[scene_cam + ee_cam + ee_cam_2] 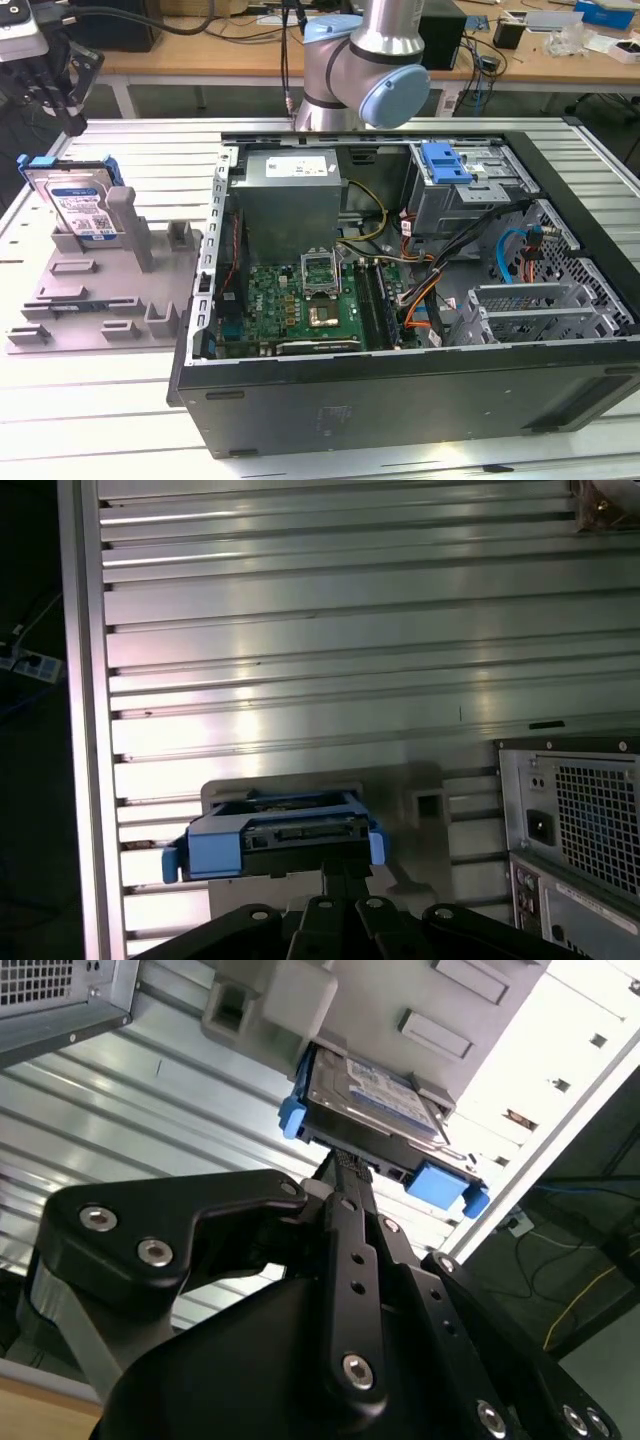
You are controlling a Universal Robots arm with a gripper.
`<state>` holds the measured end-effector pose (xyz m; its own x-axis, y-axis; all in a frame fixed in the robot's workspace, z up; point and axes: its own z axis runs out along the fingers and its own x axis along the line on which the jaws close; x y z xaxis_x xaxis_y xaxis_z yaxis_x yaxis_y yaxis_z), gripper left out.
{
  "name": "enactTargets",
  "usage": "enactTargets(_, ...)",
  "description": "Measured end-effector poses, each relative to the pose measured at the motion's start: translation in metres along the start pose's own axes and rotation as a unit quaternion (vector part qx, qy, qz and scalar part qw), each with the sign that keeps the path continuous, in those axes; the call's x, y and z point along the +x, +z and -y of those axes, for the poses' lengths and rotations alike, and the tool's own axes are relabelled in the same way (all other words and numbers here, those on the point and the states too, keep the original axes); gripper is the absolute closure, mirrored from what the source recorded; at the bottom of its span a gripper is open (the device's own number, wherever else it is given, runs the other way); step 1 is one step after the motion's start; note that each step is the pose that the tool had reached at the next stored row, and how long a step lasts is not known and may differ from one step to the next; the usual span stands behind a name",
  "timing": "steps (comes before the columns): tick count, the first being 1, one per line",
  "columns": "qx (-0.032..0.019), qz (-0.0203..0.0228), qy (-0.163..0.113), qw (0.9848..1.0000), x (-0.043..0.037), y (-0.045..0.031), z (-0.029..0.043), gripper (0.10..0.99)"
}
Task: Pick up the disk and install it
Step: 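Reach for the disk, then pick up the disk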
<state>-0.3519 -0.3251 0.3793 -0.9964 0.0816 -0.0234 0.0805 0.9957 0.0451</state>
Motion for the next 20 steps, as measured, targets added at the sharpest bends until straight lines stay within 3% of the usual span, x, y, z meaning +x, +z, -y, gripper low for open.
enactTargets(15, -0.0001, -0.0001, -0.002, 1.0000, 0.0005, 0.0005, 0.0000, 0.980)
enactTargets(20, -0.0013, -0.0036, -0.051, 0.9987, 0.0007, 0.0008, 0.0000, 0.980)
